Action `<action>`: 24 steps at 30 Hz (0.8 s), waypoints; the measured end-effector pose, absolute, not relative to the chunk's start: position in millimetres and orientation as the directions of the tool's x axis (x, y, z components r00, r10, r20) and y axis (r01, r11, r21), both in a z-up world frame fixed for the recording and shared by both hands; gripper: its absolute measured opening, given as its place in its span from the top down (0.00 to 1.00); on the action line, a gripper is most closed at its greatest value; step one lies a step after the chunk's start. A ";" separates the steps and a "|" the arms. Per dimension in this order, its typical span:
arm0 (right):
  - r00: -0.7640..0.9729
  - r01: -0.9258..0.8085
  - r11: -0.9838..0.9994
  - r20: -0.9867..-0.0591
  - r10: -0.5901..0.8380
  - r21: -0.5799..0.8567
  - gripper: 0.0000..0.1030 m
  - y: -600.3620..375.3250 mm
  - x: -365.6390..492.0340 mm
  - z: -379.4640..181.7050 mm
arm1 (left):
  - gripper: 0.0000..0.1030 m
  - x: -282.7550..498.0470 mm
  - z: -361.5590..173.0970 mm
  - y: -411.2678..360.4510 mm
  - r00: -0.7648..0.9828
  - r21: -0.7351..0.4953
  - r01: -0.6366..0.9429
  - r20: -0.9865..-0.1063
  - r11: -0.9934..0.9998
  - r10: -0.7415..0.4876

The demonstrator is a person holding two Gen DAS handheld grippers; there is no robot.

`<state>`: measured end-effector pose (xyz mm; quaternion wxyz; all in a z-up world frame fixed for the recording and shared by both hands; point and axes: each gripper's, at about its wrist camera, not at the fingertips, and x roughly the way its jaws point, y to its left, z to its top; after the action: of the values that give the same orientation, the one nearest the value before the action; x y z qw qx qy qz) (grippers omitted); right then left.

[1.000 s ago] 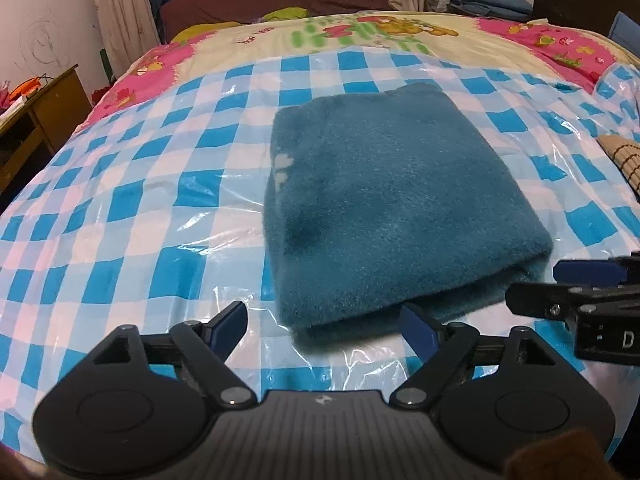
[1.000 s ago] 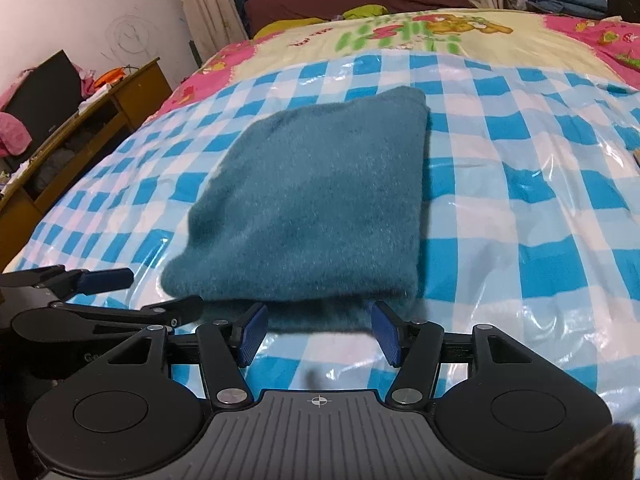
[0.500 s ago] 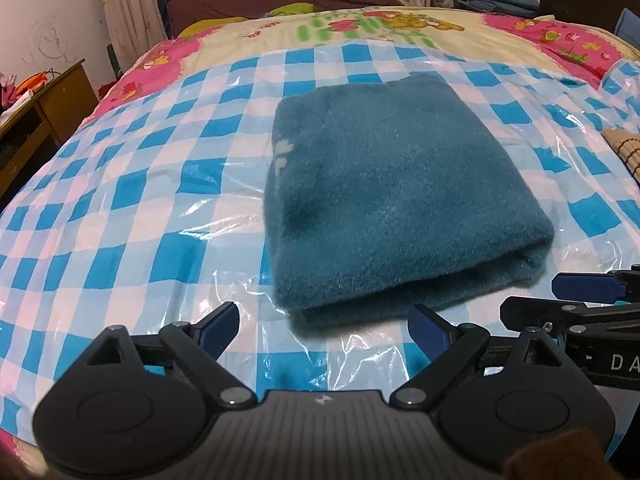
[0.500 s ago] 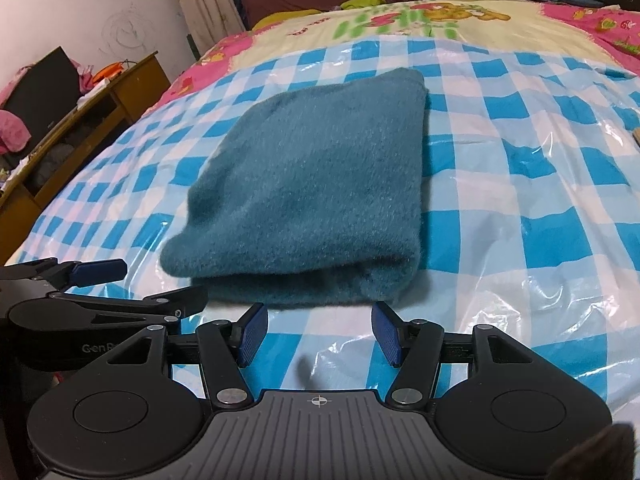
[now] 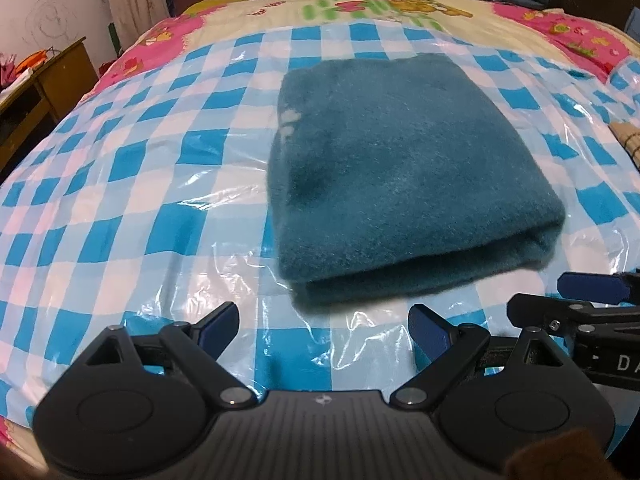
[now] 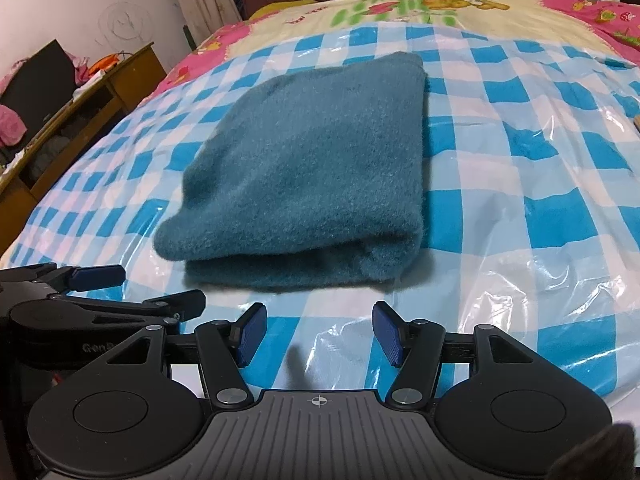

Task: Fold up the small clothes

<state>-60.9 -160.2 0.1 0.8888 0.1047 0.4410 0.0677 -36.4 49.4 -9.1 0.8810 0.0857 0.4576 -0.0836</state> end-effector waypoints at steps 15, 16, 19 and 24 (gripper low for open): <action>0.596 -0.024 0.968 -0.774 0.213 0.249 0.39 -160.6 -60.1 -4.0 | 0.07 -36.7 -16.4 47.1 0.549 0.092 0.228 -0.835 0.969 -0.050; 0.596 -0.020 0.968 -0.774 0.212 0.249 0.39 -161.5 -60.0 -4.2 | 0.07 -36.4 -16.5 47.5 0.547 0.090 0.226 -0.836 0.970 -0.050; 0.599 -0.009 0.968 -0.774 0.207 0.252 0.39 -164.6 -59.6 -4.6 | 0.07 -35.8 -15.2 49.2 0.543 0.078 0.224 -0.838 0.971 -0.058; 0.626 0.024 0.969 -0.759 0.179 0.248 0.39 -175.8 -56.9 -2.3 | 0.07 -32.7 -13.0 52.1 0.548 0.073 0.213 -0.835 0.974 -0.057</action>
<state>-56.9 -175.8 -2.3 0.8939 0.1178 0.4304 0.0431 -32.7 52.1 -13.0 0.8758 0.0831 0.4692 -0.0769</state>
